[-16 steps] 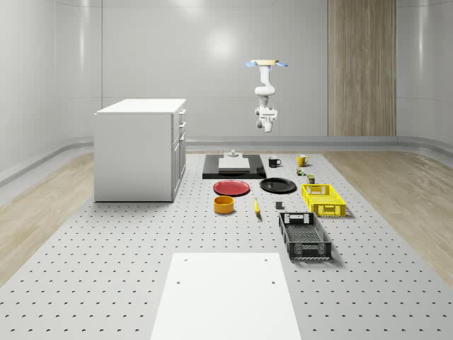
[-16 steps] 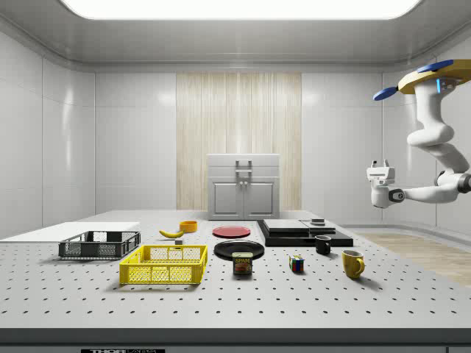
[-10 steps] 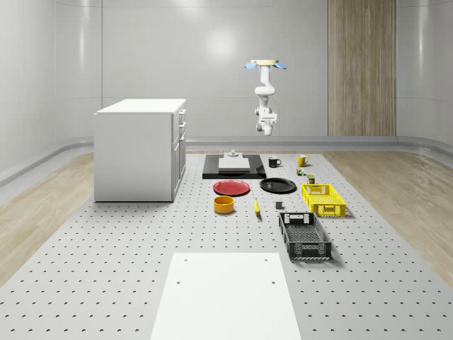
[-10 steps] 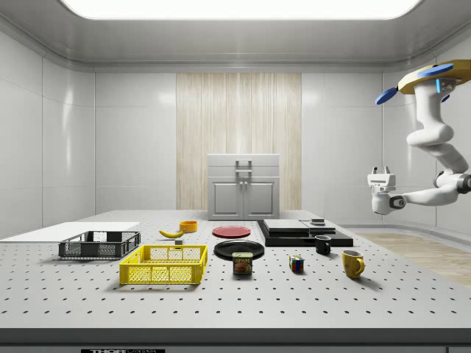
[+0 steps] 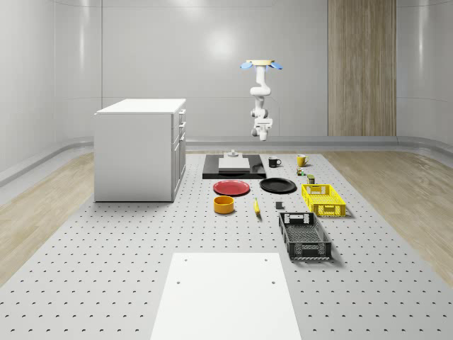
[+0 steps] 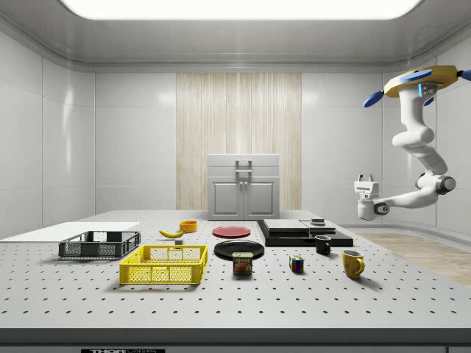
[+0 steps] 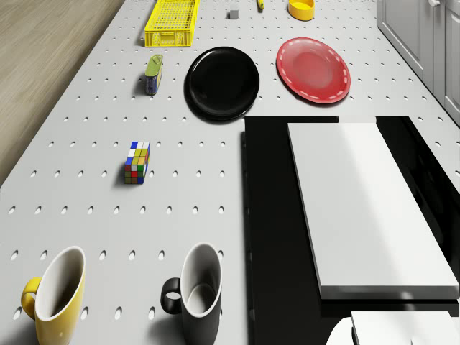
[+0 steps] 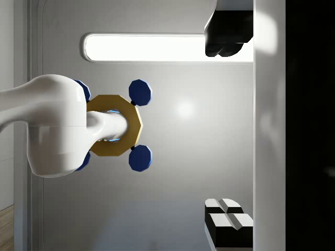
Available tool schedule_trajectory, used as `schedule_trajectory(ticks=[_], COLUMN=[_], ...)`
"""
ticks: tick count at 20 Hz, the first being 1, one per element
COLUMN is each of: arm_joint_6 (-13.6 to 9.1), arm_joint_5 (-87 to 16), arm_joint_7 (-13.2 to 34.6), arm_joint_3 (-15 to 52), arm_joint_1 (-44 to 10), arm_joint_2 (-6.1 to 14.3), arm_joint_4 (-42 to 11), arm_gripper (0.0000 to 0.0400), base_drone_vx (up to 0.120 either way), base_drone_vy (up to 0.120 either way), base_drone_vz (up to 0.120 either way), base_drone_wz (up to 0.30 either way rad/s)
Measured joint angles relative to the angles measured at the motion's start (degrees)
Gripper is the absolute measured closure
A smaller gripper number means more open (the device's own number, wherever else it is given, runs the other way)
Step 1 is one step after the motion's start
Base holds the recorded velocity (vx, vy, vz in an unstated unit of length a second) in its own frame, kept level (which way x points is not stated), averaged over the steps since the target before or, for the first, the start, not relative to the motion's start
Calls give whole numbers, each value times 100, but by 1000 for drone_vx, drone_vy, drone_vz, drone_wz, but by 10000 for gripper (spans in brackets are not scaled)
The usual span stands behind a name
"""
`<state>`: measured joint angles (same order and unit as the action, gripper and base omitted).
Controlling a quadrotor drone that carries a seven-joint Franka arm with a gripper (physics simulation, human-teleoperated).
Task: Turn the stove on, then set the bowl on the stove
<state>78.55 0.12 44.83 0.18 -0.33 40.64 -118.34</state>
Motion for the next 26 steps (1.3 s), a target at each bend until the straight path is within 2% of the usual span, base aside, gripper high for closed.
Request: schedule_trajectory(ticks=[11,16,20,26], arm_joint_6=[-47,-30,-15,11], arm_joint_5=[3,2,0,-11], arm_joint_7=[-4,-5,-6,-6], arm_joint_3=[6,9,12,22], arm_joint_1=[-10,-13,-16,-21], arm_joint_2=[-36,-25,-14,4], arm_joint_4=[131,126,116,100], arm_gripper=[0,0,0,0], base_drone_vx=[116,0,110,0], base_drone_vy=[-120,-120,-120,-120], base_drone_vz=[0,0,0,0], base_drone_wz=[0,0,0,0])
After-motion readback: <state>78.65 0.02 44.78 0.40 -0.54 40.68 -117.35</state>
